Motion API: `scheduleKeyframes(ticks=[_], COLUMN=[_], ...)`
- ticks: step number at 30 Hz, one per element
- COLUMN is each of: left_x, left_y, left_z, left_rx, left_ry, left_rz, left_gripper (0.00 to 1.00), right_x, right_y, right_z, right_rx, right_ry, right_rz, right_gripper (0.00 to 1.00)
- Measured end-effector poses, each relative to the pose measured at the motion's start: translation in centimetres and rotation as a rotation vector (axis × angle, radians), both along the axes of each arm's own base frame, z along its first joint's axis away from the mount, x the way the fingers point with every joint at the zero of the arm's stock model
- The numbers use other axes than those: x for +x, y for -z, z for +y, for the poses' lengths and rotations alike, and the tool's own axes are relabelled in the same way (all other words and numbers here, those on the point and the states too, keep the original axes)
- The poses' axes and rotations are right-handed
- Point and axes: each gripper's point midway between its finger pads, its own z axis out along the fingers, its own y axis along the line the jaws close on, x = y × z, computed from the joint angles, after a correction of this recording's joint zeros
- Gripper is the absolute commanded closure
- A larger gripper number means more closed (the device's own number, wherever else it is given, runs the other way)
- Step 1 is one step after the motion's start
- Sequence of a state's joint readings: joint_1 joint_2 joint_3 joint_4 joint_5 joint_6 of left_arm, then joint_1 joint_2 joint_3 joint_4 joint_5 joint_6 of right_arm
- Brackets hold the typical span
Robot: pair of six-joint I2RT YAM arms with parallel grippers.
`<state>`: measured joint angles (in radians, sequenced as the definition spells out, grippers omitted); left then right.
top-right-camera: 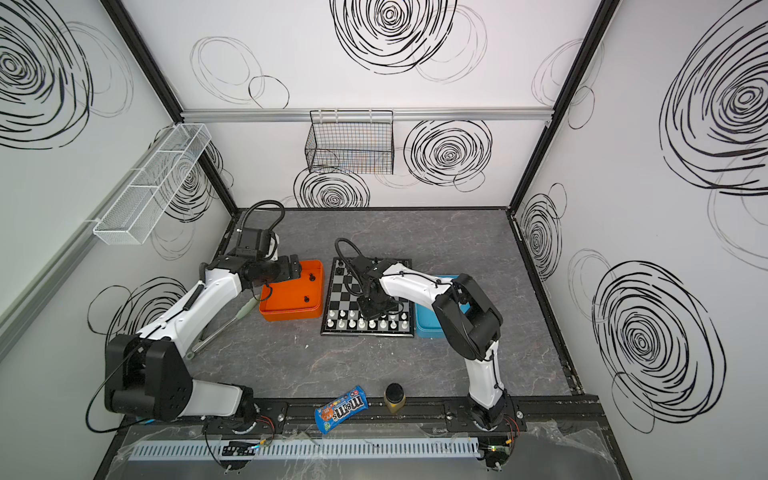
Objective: Set up the chess pieces on the board
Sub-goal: 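Lower the white pawn toward an empty square in the nearest rows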
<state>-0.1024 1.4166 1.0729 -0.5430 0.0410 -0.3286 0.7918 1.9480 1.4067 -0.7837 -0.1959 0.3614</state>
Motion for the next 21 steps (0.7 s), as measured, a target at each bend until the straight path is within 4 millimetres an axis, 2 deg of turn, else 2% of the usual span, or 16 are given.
scheduleKeyframes(ticks=[21], left_x=[0.00], left_y=[0.00], left_z=[0.00], left_rx=[0.000], left_ry=[0.000], left_rz=[0.000], left_gripper=[0.04], right_x=[0.39], right_y=[-0.04], right_z=[0.37], right_rx=[0.006], right_ry=[0.000], right_rz=[-0.007], right_gripper=[0.91])
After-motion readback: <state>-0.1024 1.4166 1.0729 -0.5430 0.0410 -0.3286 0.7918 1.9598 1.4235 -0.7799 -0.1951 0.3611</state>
